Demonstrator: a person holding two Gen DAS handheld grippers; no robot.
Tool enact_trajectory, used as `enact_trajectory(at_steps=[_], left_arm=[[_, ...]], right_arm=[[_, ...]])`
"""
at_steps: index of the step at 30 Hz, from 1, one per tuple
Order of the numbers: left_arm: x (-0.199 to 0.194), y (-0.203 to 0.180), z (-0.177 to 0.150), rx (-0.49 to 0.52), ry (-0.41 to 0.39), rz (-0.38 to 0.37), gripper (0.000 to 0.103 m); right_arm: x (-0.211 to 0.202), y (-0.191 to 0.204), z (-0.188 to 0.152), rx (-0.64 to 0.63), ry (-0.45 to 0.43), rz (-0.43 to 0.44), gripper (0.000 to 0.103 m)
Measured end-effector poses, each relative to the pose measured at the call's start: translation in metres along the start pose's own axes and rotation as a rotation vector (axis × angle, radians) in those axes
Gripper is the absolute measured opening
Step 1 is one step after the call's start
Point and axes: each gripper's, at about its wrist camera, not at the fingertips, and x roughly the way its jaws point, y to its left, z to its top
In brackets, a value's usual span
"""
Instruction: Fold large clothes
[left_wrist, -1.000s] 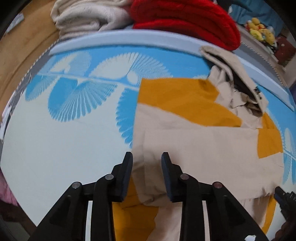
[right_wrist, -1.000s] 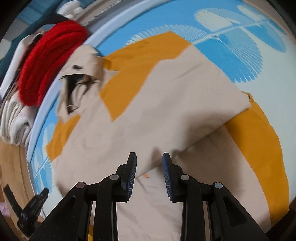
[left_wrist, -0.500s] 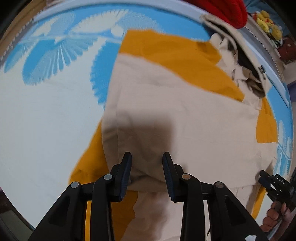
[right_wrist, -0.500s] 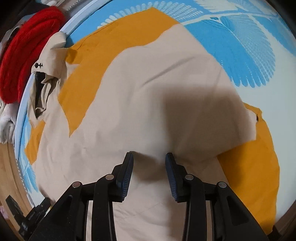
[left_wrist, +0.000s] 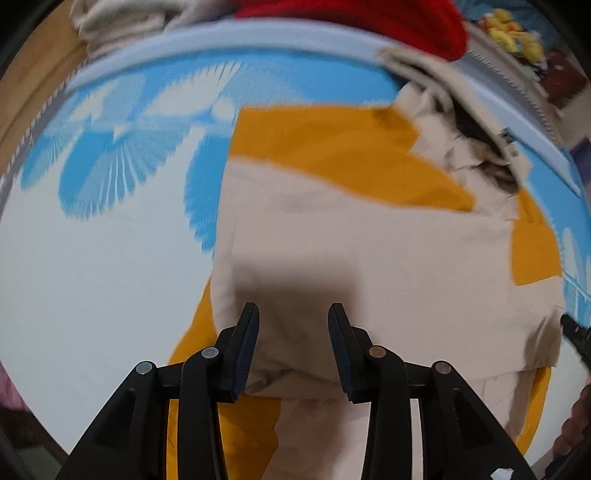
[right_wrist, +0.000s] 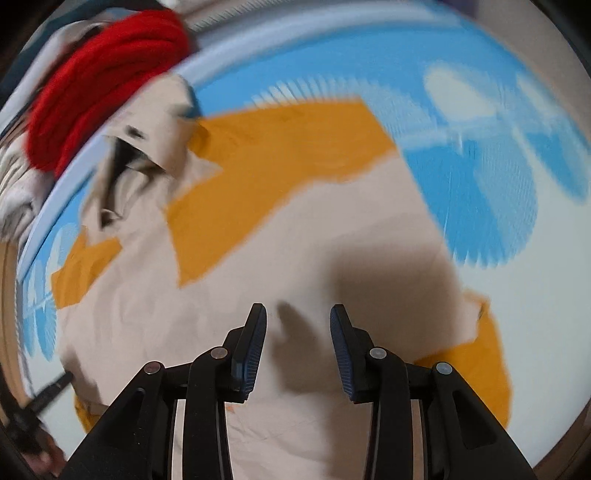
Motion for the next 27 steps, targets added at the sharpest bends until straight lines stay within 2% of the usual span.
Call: enact_trajectory(at_steps=[4,7,10,16,23,27], left_arm=[[-0.031,-0.019,-0.002,0.075,-0.133,-0.013,0.035],[-0.046,-0.032,-0.004,0.119,-0.198,-0.037,0.035],[-0.055,-0.044,-0.008,0.161,-0.246,-0.054,0.035],[-0.067,-0.06,-0.019,0.225,-0.291,-0.097,0.035],[-0.081,-0.079,-0.022,0.332,-0.404,-0.069,0.035],[-0.084,-0.083,-0.017,0.325,-0.447,-0.059,0.026]], right_arm=[[-0.044,0.022,0.004,-0.149,-0.183,-0.024,0.037],[-0.065,0.034,0.001,-0.211,-0.258,-0.029,0.037],[-0.077,0.037,-0.006,-0.241,-0.279,-0.009,0.037],[-0.084,0.027,-0.024,-0.266,-0.278,-0.022,0.037],[-0.083,0.013,-0.025,-0.3,-0.288,-0.075,0.037],[-0.081,0.006,-0.022,-0.295,-0.271,-0.075,0.037]])
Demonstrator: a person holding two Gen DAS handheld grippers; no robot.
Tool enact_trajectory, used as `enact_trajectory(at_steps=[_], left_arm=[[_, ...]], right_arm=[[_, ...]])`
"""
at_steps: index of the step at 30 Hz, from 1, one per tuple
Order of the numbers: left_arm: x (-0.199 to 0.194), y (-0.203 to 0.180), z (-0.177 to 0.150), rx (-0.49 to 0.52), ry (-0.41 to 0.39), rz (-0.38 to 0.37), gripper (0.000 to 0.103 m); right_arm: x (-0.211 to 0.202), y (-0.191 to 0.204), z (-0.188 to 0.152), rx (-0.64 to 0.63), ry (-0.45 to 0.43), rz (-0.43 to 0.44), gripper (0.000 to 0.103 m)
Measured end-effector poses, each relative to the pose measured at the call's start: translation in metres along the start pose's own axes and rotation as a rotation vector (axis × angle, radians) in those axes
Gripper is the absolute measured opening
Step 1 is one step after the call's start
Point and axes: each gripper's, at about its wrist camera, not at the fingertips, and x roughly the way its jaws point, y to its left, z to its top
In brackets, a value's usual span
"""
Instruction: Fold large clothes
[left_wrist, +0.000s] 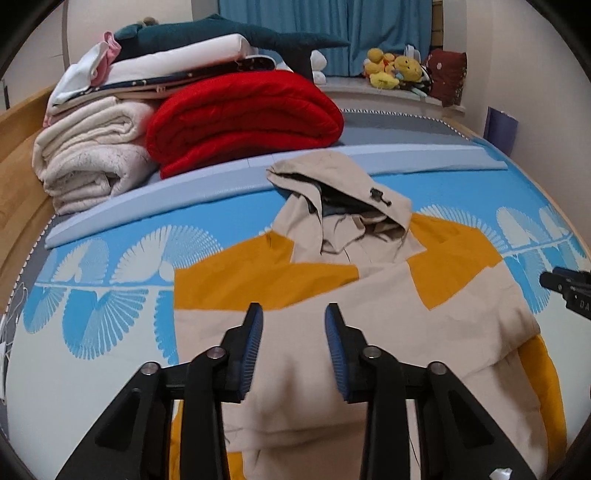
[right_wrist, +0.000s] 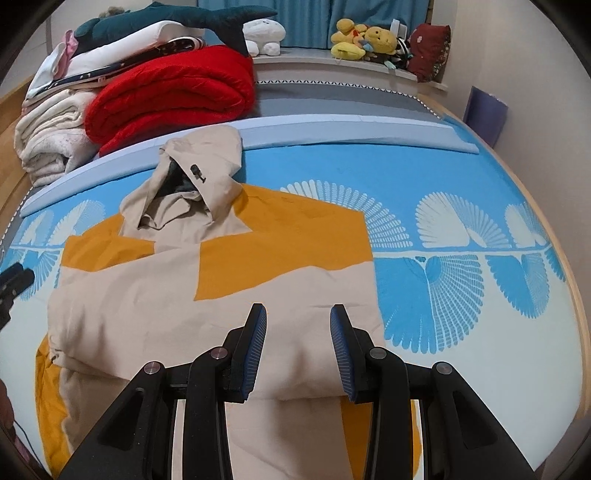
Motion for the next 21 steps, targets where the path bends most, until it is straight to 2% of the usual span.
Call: enact_trajectory(at_steps=[3,9,10,11,12,19,21], left_arm=[[0.003,-0.002,0.005,0.004,-0.013,0.014,0.016],[0.004,0.005,0.012,0.002,-0.026,0.01,0.014],[0.004,0.007,0.013,0.003,-0.032,0.016,0.014],[0.003,0.01,0.013,0.001,-0.037,0.027,0.014],[0.004,0.013,0.013,-0.005,-0.035,0.032,0.014],[0.01,0.033,0.023,-0.053,-0.011,0.028,0.014],[0.018,0.039,0.034,-0.077,-0.001,0.017,0.014]], right_arm=[[0.001,-0.003,0.0,-0.002,0.004,-0.002,0.037],[0.0,-0.011,0.003,0.013,0.011,0.004,0.036],[-0.002,-0.014,0.004,0.026,0.004,0.004,0.033],[-0.004,-0.016,0.006,0.037,-0.002,0.006,0.015],[-0.005,-0.019,0.008,0.048,-0.003,0.015,0.006],[-0.012,-0.025,0.025,0.092,-0.011,0.046,0.009],[-0.008,-0.027,0.027,0.089,0.018,0.039,0.017]])
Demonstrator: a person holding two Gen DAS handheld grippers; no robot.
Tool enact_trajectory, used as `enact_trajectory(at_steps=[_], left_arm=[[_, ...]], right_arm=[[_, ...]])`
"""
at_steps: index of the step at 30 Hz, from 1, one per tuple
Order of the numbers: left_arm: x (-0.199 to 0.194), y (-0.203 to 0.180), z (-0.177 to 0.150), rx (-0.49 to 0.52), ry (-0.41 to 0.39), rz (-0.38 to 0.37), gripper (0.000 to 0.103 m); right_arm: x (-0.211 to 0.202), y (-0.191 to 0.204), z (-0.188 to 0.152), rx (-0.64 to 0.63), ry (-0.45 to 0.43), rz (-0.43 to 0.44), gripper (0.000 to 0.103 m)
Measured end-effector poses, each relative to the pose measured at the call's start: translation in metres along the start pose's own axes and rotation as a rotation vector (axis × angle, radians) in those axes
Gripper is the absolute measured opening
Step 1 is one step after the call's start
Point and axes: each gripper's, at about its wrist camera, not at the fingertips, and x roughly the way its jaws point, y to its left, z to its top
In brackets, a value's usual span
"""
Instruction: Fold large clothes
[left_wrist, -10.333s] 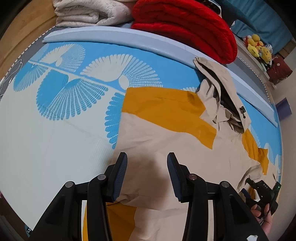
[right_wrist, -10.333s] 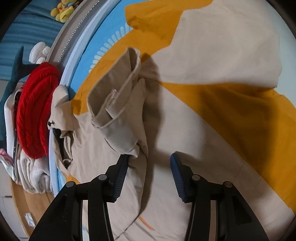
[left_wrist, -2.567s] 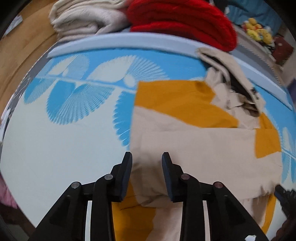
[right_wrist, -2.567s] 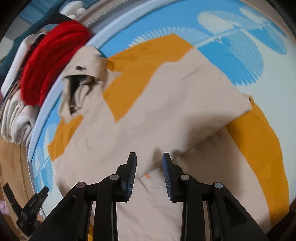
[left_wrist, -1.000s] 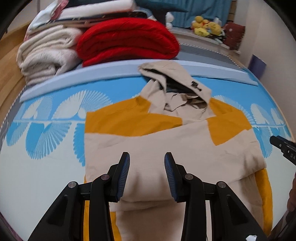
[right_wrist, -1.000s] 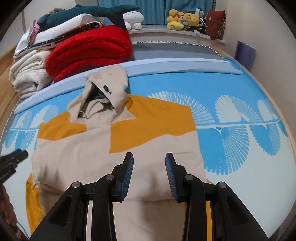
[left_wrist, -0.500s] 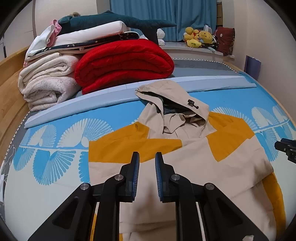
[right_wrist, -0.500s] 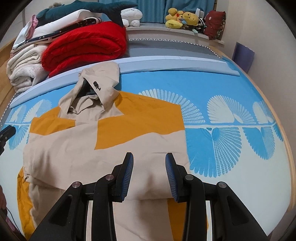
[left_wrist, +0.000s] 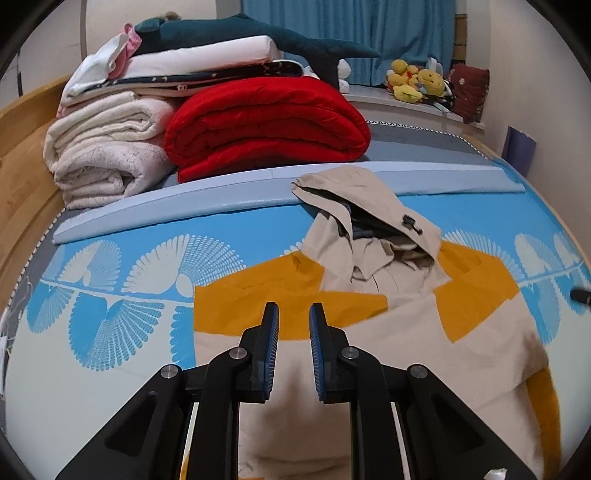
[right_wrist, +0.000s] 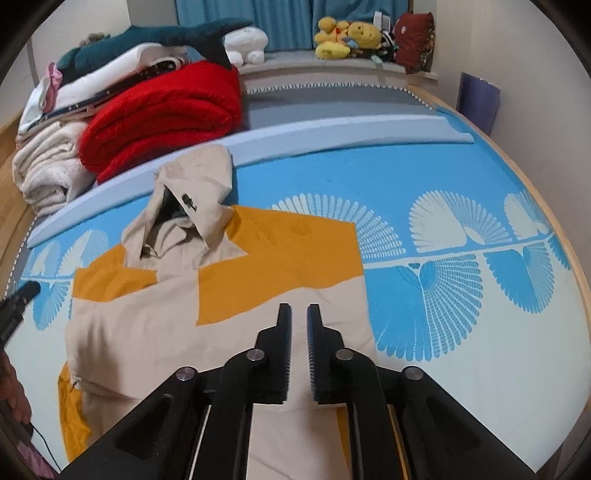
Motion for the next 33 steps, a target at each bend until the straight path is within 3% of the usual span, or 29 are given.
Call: enact_trajectory(at_steps=[3,7,8,10,11,14,20,23,27,33], left_arm=[[0.018,0.006,0.021,-0.029,0.009,-0.01,0.014],[0.062,0.015,0.055,-0.059,0.047,-0.028,0.014],[0.072,0.017,0.061,-0.07,0.06,-0.037,0.014],[0.102,0.021,0.076,-0.097,0.103,-0.049,0.014],[0.115,0.022,0.082,-0.103,0.119,-0.058,0.014],[0.152,0.022,0.099,-0.133,0.167,-0.108,0.014],[0.231,0.022,0.126,-0.309,0.269,-0.246,0.02],[0.261,0.019,0.132,-0.374,0.309,-0.282,0.028],[0.295,0.019,0.135,-0.457,0.345,-0.293,0.031],[0.318,0.023,0.135,-0.563,0.344,-0.342,0.027]], right_arm=[[0.005,-0.005,0.001,0.019,0.019,-0.006,0.03],[0.013,-0.011,0.002,0.026,0.036,-0.027,0.03],[0.014,-0.014,0.002,0.031,0.036,-0.029,0.029],[0.016,-0.019,0.004,0.047,0.028,-0.026,0.006],[0.016,-0.022,0.006,0.052,0.023,-0.026,0.001],[0.017,-0.028,0.01,0.061,0.011,-0.05,0.001],[0.038,-0.043,0.013,0.134,0.081,-0.059,0.003],[0.041,-0.04,0.013,0.121,0.083,-0.058,0.003],[0.042,-0.035,0.014,0.099,0.074,-0.059,0.003],[0.049,-0.033,0.01,0.078,0.089,-0.065,0.003]])
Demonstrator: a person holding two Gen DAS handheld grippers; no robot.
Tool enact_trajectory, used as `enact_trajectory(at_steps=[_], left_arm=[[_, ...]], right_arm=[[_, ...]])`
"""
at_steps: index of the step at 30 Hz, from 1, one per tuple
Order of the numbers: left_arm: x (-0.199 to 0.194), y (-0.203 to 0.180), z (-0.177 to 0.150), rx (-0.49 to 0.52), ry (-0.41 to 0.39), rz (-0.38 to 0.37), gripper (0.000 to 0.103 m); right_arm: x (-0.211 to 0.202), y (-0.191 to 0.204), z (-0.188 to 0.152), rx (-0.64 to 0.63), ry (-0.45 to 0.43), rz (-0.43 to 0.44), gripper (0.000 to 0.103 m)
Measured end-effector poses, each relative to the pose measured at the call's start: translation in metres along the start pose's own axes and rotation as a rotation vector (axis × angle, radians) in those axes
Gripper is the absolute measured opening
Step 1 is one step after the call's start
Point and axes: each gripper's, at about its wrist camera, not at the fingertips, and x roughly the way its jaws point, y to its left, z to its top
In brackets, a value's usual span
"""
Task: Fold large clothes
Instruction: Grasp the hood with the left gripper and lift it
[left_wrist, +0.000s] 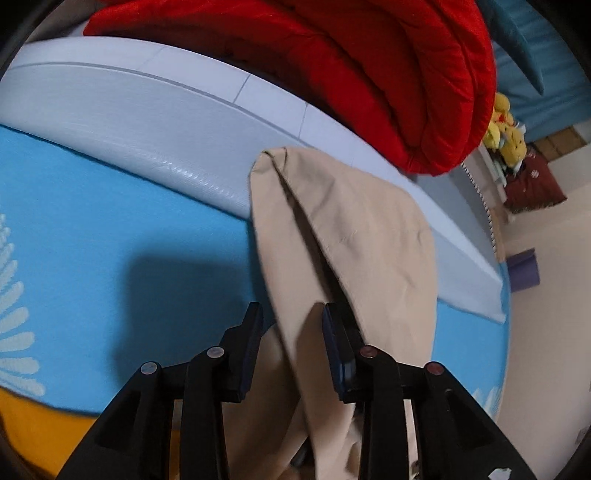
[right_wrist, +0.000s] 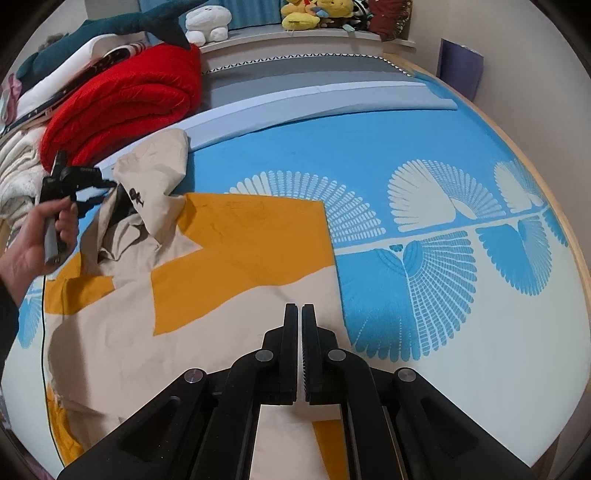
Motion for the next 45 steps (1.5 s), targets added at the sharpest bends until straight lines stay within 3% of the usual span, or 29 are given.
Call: enact_trajectory(at_steps=[3,5,11,16,18,21,25,27,30,33,34,36,40,45], left_arm=[[0.002,-0.015,0.0,0.073,0.009,0.007,0.005],[-0.01,-0.03,-0.002,0.166,-0.035,0.035,0.001],[-0.09,-0.074,-0.044,0.375,-0.144,-0.05,0.0],[-0.174,-0.098,-0.135,0.702,-0.186,-0.088,0.0],[-0.205,-0.088,-0.183,0.83,-0.201,-0.064,0.0],[-0.229,-0.051,-0.237,0.919,-0.173,-0.014,0.0],[-0.231,0.021,-0.289,0.859,-0.015,0.136,0.003],[-0.235,0.037,-0.296,0.778,0.031,0.205,0.003],[-0.26,0.037,-0.283,0.626,-0.004,0.168,0.004],[-0.265,0.037,-0.266,0.439,-0.031,0.029,0.015],[-0.258,0.035,-0.269,0.416,-0.035,0.025,0.02],[-0.24,0.041,-0.264,0.359,-0.003,0.064,0.02],[-0.212,0.053,-0.245,0.267,0.046,0.044,0.028],[-0.19,0.072,-0.224,0.128,0.104,-0.004,0.034]], right_arm=[[0.003,-0.004,0.001,0.014,0.011,-0.005,0.003],[0.002,-0.007,0.003,0.027,0.01,0.0,0.003],[-0.005,-0.006,0.007,0.035,-0.011,0.009,0.003],[-0.021,-0.002,0.01,0.036,-0.051,0.026,0.003],[-0.03,-0.001,0.011,0.04,-0.071,0.04,0.003],[-0.043,0.0,0.01,0.058,-0.102,0.067,0.003],[-0.058,0.004,0.008,0.075,-0.152,0.124,0.005],[-0.063,0.008,0.006,0.08,-0.164,0.175,0.017],[-0.065,0.017,0.002,0.072,-0.164,0.235,0.038],[-0.057,0.03,-0.004,0.071,-0.131,0.308,0.039],[-0.052,0.033,-0.005,0.075,-0.117,0.329,0.039],[-0.041,0.043,-0.007,0.085,-0.08,0.378,0.039],[-0.025,0.068,-0.01,0.059,-0.029,0.463,0.04],[0.0,0.093,-0.014,0.035,0.036,0.476,0.041]])
